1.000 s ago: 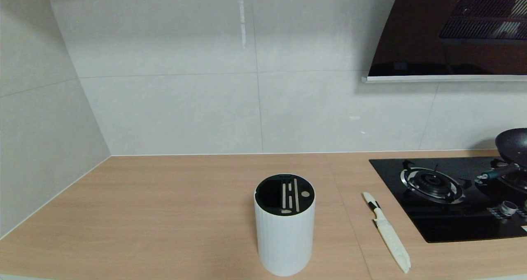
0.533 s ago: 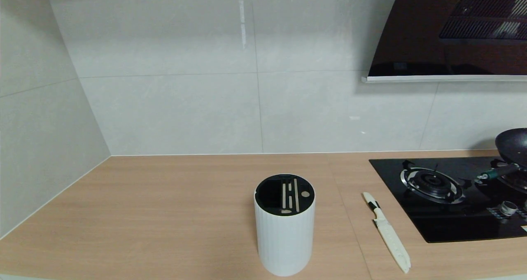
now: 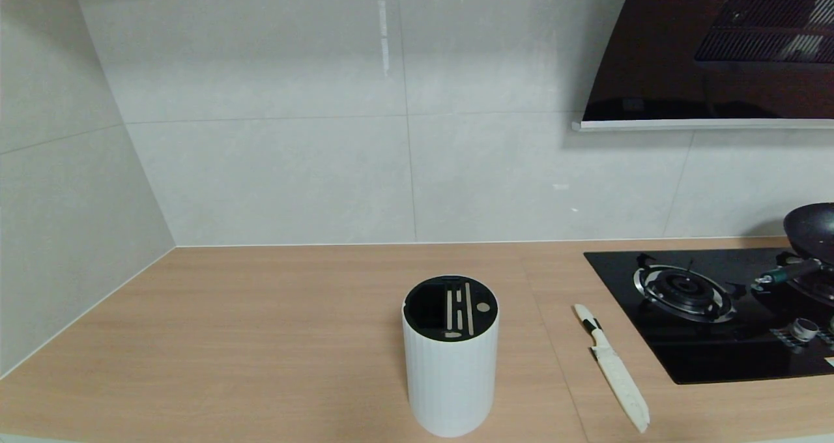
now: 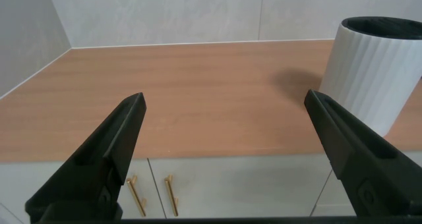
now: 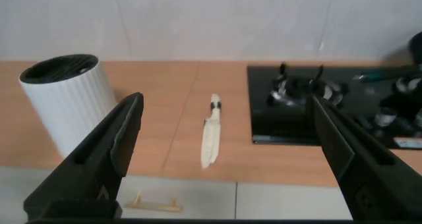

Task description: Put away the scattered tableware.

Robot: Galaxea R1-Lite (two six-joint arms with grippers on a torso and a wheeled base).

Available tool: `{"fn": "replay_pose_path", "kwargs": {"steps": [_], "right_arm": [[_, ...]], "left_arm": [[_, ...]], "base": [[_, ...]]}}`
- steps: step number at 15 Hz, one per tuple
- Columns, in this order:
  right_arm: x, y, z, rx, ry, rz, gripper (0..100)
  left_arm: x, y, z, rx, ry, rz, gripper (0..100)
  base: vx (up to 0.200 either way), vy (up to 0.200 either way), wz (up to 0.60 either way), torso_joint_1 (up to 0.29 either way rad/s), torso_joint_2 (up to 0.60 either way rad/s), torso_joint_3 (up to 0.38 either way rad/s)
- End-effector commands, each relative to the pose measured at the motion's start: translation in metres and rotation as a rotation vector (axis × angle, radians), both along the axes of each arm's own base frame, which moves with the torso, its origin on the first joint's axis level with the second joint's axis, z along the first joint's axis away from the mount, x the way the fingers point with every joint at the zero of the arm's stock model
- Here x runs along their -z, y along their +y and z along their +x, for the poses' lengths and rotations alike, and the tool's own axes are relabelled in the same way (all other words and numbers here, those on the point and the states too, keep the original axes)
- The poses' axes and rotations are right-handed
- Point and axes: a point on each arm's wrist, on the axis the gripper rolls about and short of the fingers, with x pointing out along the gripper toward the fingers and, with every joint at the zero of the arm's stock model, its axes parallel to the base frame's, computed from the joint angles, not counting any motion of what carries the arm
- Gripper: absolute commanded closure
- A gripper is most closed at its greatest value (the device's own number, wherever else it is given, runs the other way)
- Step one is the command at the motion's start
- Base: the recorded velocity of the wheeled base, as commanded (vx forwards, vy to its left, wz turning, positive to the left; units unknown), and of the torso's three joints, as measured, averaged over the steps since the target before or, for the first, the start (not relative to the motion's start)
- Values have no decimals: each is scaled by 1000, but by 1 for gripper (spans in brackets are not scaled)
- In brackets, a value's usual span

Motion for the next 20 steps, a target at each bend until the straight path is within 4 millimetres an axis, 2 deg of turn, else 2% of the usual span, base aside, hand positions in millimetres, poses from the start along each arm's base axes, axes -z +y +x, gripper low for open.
{"fn": "replay_pose_path", "kwargs": {"steps": [1, 3, 5, 11, 12, 13, 14, 15, 20], "right_arm": [[-23, 5, 83, -29, 352, -11, 0], [-19, 10, 125, -46, 467, -21, 0], [-1, 14, 164, -52, 563, -30, 0], [62, 32, 243, -89, 664, -58, 0], [78, 35, 257, -89, 690, -62, 0], [84, 35, 261, -86, 695, -64, 0], [105, 37, 278, -58, 701, -78, 0], [117, 38, 286, -49, 695, -85, 0], [152, 41, 309, -54, 749, -103, 0]], "left_arm": [[0, 0, 0, 0, 0, -1, 0], [0, 0, 0, 0, 0, 0, 0], [0, 0, 0, 0, 0, -1, 0], [0, 0, 0, 0, 0, -1, 0], [0, 0, 0, 0, 0, -1, 0], [0, 0, 0, 0, 0, -1, 0], [0, 0, 0, 0, 0, -1, 0], [0, 0, 0, 0, 0, -1, 0], [0, 0, 0, 0, 0, -1, 0]], "base": [[0, 0, 0, 0, 0, 0], [0, 0, 0, 0, 0, 0], [0, 0, 0, 0, 0, 0], [0, 0, 0, 0, 0, 0], [0, 0, 0, 0, 0, 0], [0, 0, 0, 0, 0, 0], [0, 0, 0, 0, 0, 0], [0, 0, 0, 0, 0, 0], [0, 0, 0, 0, 0, 0]]}}
